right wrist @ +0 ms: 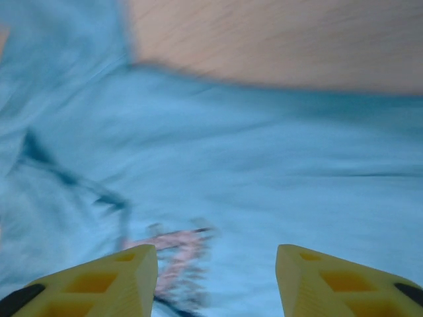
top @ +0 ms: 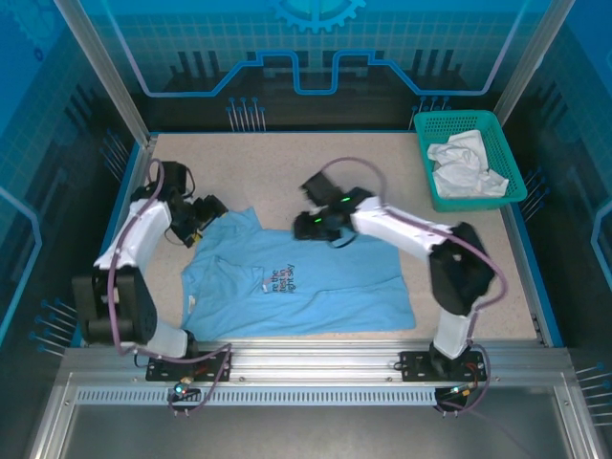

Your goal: Fold and stack the t-shirts

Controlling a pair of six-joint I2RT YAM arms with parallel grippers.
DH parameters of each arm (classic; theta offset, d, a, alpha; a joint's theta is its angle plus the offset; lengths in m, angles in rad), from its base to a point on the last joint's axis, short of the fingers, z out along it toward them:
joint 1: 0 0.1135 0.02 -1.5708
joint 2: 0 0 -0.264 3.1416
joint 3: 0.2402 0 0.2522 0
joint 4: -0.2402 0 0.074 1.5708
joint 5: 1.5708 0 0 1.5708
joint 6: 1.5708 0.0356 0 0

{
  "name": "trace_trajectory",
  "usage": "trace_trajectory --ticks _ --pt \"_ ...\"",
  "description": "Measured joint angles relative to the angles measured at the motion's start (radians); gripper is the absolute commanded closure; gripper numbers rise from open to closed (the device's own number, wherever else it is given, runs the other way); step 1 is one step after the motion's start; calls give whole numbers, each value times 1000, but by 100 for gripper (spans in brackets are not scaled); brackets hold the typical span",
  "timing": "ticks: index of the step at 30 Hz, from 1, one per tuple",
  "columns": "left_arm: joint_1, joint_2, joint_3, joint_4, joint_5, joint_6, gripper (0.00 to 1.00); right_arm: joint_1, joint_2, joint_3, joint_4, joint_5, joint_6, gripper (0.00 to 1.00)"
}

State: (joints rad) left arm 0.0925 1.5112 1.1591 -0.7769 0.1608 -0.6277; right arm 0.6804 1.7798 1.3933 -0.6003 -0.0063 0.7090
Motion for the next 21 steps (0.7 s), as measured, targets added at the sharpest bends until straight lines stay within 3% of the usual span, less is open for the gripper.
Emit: trace_trajectory --ticks 4,8,21 --pt "17 130 98 23 -13 -55 19 -258 -117 -109 24 -15 -73 41" --pt "63 218 120 42 -13 -129 21 -427 -91 -100 23 -63 -133 42" --pt "134 392 195 106 14 -272 32 -461 21 -50 -2 -72 -245 43"
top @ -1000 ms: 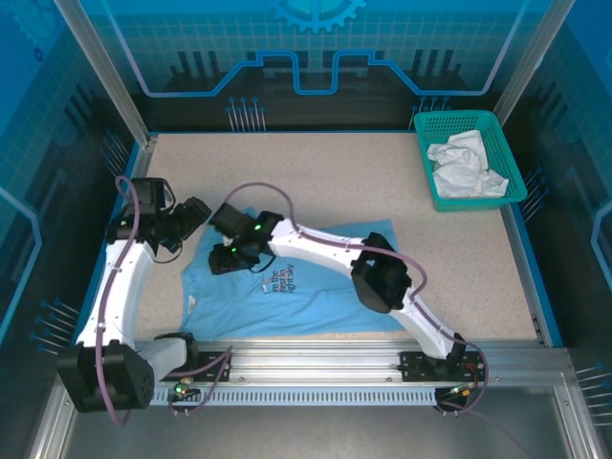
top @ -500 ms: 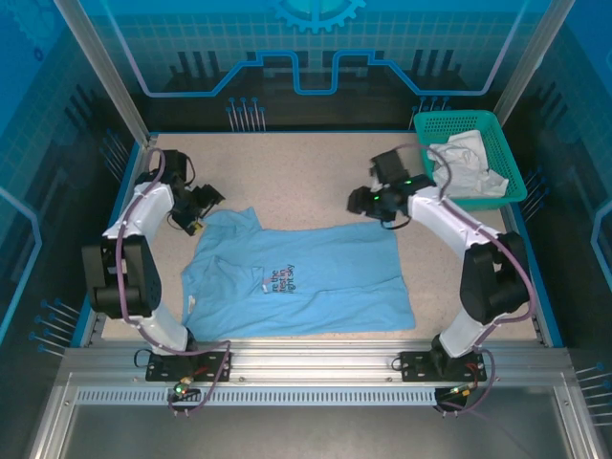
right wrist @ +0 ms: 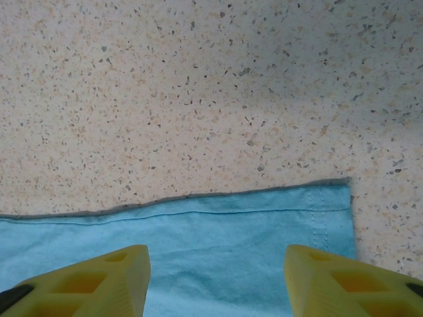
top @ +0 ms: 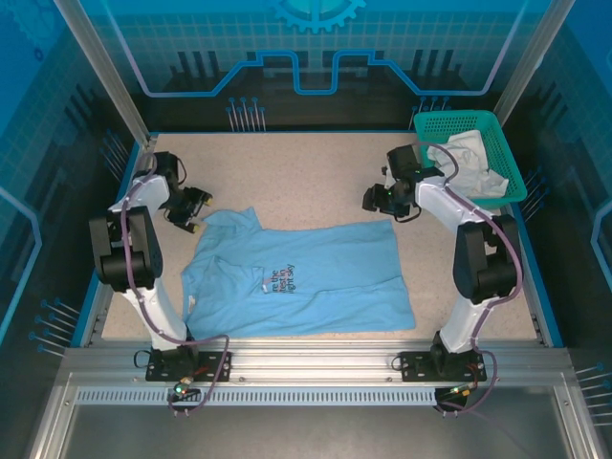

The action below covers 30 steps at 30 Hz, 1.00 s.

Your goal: Fold and stack the t-shirts

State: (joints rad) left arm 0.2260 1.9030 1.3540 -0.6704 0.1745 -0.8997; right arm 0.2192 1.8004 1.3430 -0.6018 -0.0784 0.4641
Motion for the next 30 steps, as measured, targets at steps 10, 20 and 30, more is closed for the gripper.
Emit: trace_trajectory --ticks 10,20,30 --pt "13 79 7 48 50 -55 50 -5 11 2 -1 23 -25 44" --pt "13 85 21 55 63 -42 87 -51 85 19 -11 52 -28 48" --pt "13 100 53 47 72 -14 98 -63 198 109 -61 87 -24 51"
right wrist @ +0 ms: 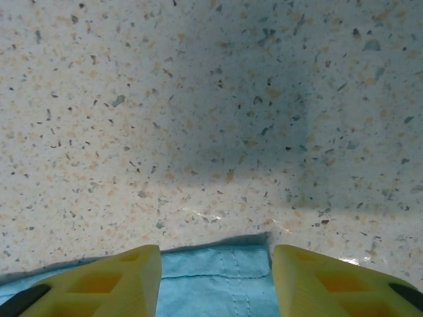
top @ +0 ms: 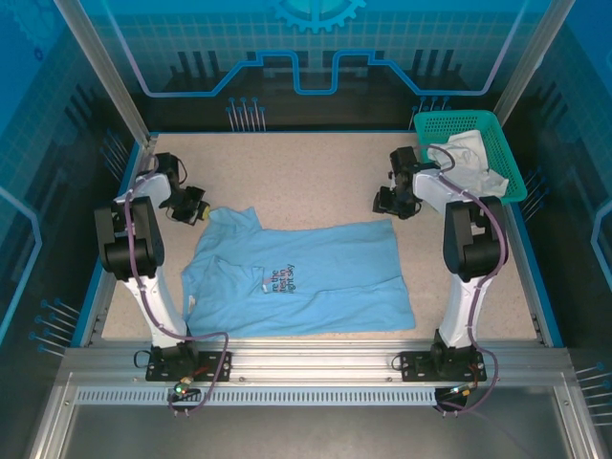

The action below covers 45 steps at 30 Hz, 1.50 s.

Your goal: Fold and stack the t-shirts

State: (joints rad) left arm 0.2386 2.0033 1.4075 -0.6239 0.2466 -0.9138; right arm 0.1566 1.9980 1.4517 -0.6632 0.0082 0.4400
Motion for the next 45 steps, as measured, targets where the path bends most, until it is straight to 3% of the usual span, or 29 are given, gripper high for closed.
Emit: trace_trajectory --ticks 20,28,36,45 --pt "-1 1 34 -5 40 33 100 0 57 8 -60 42 11 55" --pt "-1 1 34 6 56 33 100 -3 82 48 -85 48 10 69" --pt "-7 1 36 9 73 34 100 -7 100 76 -103 34 -1 94" --pt "-35 34 218 -10 105 69 100 -7 100 78 -84 30 -1 100"
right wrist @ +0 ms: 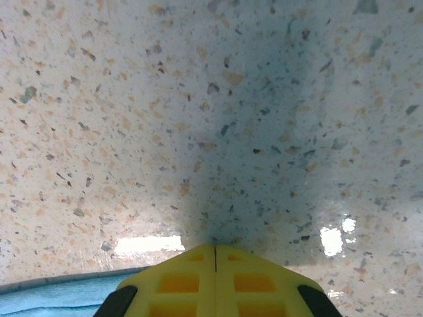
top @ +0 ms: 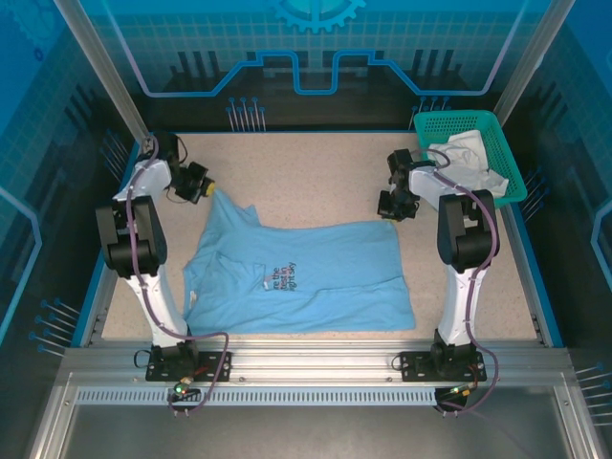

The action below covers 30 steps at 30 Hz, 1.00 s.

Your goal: Fold and stack the t-shirts

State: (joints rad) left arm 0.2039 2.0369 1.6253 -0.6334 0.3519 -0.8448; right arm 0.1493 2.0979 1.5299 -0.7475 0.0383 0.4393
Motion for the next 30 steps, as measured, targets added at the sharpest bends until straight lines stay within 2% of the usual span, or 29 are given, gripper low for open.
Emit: trace_trajectory --ticks 8,13,18,23,30 --pt "-16 119 239 -40 74 68 100 0 -45 0 67 6 -23 100" --pt "-22 134 257 -82 91 96 100 0 -115 -14 133 -18 -42 100" --pt "-25 109 222 -95 101 128 100 0 -211 -132 214 -64 -48 100" --pt "-26 -86 11 -90 94 144 99 1 -338 -269 250 -94 -48 100" --pt "-18 -524 -373 -55 44 144 98 1 -518 -455 288 -87 -32 100"
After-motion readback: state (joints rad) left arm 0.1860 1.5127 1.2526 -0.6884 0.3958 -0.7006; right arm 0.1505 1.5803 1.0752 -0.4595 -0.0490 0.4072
